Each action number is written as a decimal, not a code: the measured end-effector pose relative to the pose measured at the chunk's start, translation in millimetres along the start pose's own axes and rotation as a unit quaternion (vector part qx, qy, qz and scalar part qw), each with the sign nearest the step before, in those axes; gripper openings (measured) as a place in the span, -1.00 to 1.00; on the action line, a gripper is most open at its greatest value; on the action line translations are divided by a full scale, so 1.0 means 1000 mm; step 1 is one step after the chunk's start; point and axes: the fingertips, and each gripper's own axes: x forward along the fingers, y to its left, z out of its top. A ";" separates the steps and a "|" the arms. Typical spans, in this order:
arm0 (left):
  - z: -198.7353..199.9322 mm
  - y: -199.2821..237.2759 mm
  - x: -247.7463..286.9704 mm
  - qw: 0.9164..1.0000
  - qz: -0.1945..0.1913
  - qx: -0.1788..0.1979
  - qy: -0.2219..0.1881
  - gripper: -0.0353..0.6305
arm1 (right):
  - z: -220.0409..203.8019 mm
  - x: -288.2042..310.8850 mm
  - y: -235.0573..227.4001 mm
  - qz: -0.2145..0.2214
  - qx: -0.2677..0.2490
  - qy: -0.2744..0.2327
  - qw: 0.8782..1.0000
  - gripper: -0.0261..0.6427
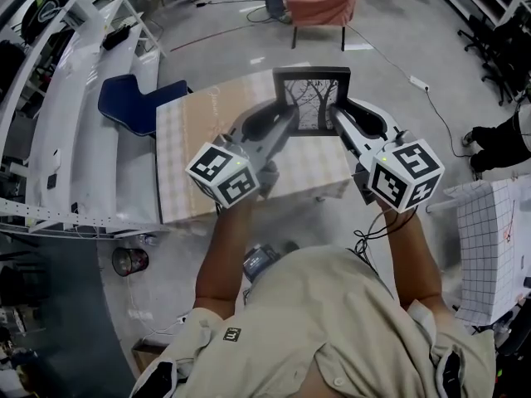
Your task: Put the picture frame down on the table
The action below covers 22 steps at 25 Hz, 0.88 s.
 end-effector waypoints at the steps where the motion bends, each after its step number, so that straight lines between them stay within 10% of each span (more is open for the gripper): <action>1: 0.001 0.003 -0.001 1.000 -0.001 -0.001 -0.001 -0.57 | 0.000 0.003 0.001 -0.001 -0.001 0.000 1.000 -0.67; 22: 0.009 0.058 0.009 1.000 0.030 -0.004 0.002 -0.57 | 0.004 0.063 -0.017 0.028 -0.001 0.007 1.000 -0.67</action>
